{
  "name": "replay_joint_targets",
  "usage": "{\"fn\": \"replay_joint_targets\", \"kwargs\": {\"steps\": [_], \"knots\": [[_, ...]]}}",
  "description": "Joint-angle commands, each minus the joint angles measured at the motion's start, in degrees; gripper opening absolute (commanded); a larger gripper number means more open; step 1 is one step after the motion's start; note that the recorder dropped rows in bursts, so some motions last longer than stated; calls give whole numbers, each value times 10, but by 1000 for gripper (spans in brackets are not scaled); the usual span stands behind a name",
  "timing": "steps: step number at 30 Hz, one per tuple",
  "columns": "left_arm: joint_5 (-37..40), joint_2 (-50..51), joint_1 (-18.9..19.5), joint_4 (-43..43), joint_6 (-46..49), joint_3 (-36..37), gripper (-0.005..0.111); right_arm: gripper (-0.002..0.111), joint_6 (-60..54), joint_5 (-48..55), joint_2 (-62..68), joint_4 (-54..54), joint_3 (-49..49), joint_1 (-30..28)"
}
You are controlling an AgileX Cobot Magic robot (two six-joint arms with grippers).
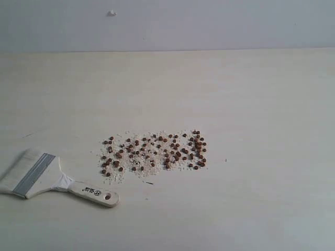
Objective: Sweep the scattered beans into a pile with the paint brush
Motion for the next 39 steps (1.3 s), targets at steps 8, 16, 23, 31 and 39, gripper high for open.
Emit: {"fn": "replay_joint_targets", "kwargs": {"steps": [8,16,23,31,39], "knots": [[153,88,-58,-178,484,-70,0,0,-1,-8,-3,-2,2,1],[198,136,-59,-165,504,-76,0,0,-1,-8,-3,-2,2,1],[219,188,-59,-123,511,-76,0,0,-1,-8,-3,-2,2,1],[250,250,-72,-119,546,-109,0,0,-1,-8,-3,-2,2,1],[251,317,-171,-57,547,-119,0,0,-1,-8,-3,-2,2,1]]}}
